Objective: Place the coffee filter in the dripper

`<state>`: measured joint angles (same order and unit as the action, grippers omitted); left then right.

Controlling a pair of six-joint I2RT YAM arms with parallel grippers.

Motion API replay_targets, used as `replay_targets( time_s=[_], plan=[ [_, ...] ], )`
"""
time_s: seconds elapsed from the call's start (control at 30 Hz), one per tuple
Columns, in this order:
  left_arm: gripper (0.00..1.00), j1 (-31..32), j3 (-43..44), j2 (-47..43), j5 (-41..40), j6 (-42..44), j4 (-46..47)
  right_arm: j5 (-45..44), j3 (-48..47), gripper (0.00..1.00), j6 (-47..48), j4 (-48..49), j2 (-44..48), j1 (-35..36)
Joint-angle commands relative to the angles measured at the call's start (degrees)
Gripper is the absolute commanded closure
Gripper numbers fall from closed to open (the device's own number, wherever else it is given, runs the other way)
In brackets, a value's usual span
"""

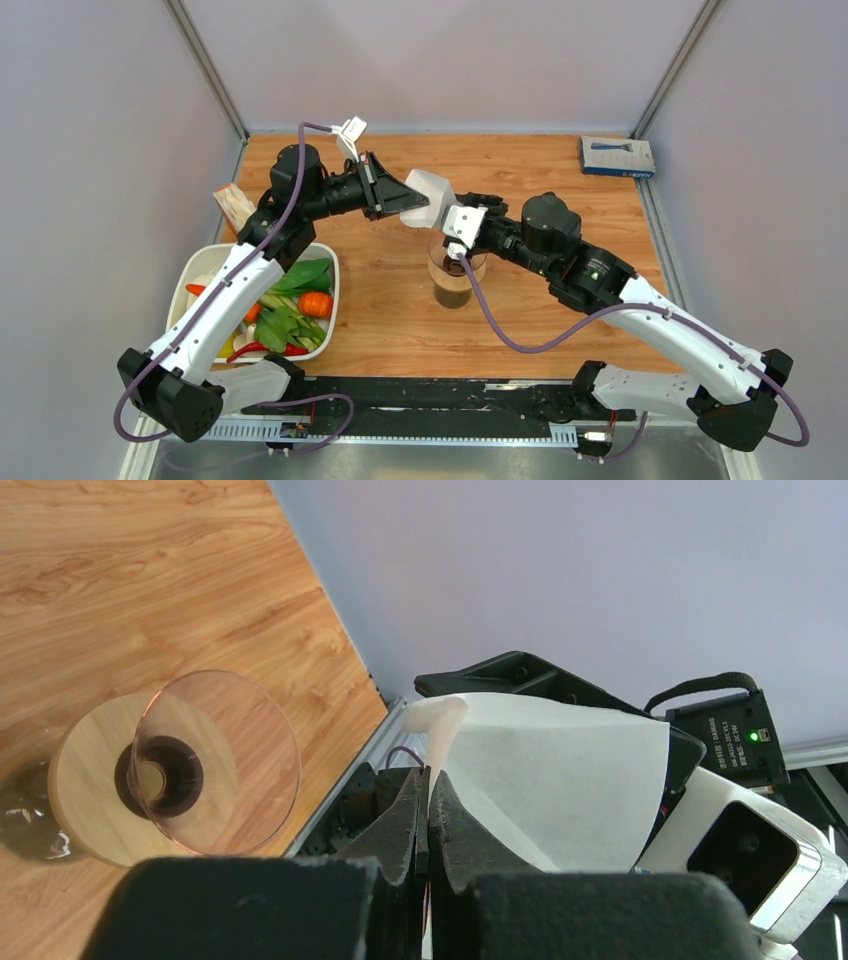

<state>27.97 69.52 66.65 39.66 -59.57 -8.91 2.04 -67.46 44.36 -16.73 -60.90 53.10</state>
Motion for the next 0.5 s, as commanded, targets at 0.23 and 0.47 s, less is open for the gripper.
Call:
replay_targets(
  time_s=[0.23,0.47],
  plan=[
    [1.0,1.68,4.08,-1.4,-4.5,10.28,-4.39,3.29,1.62,0.21,-0.66,-1.5,4.95,0.5],
    [1.0,3.05,10.59,0.94,-8.14,27.07,-16.3,12.09,-0.08,0.0,-12.36,-8.83,11.45,-5.81]
  ],
)
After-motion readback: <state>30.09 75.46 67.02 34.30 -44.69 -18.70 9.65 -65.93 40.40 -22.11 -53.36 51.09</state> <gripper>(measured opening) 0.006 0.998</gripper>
